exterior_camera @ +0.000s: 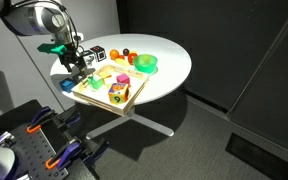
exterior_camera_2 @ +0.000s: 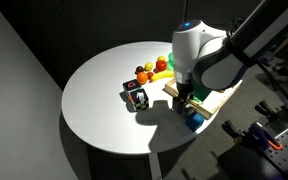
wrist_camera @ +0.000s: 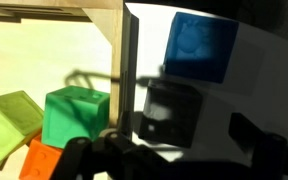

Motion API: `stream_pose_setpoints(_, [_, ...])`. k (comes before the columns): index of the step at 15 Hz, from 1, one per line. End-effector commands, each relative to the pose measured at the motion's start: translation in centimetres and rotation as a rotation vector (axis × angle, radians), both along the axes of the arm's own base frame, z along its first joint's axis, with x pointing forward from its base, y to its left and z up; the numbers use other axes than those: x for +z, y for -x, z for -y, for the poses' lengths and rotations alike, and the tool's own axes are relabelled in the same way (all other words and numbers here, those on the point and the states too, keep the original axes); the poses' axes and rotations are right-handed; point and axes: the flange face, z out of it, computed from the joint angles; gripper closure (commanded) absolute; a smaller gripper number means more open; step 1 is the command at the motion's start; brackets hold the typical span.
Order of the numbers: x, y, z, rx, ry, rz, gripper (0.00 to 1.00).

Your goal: Put the grey block in the wooden crate on the right

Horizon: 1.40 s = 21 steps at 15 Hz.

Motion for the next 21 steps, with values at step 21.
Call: stream_pose_setpoints(21, [-1.9, -0.3, -0.3, 0.015, 0.054, -0.02, 0.0])
